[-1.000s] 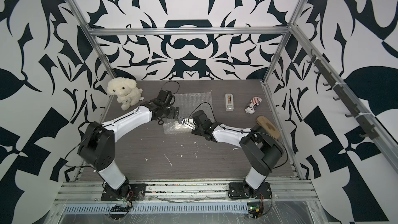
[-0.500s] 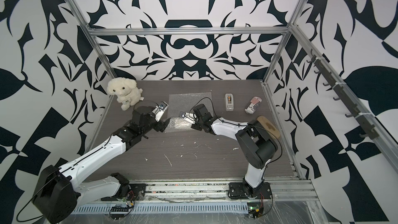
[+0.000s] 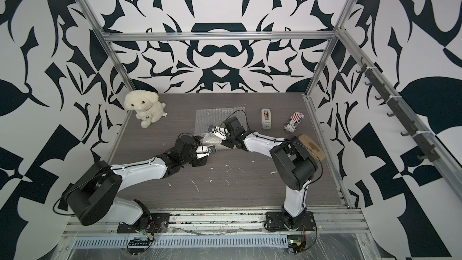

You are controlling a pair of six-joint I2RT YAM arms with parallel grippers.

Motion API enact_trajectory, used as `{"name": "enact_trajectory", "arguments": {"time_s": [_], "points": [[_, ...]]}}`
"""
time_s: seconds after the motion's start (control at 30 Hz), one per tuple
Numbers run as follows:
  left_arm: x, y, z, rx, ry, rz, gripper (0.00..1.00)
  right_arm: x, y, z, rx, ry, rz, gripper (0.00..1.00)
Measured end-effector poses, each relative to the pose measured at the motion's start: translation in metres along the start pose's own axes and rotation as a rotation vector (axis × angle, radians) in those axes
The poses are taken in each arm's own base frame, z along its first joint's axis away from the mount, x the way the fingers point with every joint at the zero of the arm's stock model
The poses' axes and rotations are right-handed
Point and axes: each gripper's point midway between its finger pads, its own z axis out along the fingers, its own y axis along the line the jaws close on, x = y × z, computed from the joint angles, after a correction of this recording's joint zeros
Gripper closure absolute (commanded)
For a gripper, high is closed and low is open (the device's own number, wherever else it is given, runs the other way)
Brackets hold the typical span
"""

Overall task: Wrap vases in bubble wrap
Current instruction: Wrap the vase in bubble wrap.

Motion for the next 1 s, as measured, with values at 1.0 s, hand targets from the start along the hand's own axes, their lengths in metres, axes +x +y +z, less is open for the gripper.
{"name": "enact_trajectory", "arguments": {"time_s": [1.0], "points": [[-0.019, 0.007, 0.078, 0.039, -0.013, 0.226, 0.31, 0.008, -0.012, 0.016, -0.118, 0.055, 0.028, 0.95]]}}
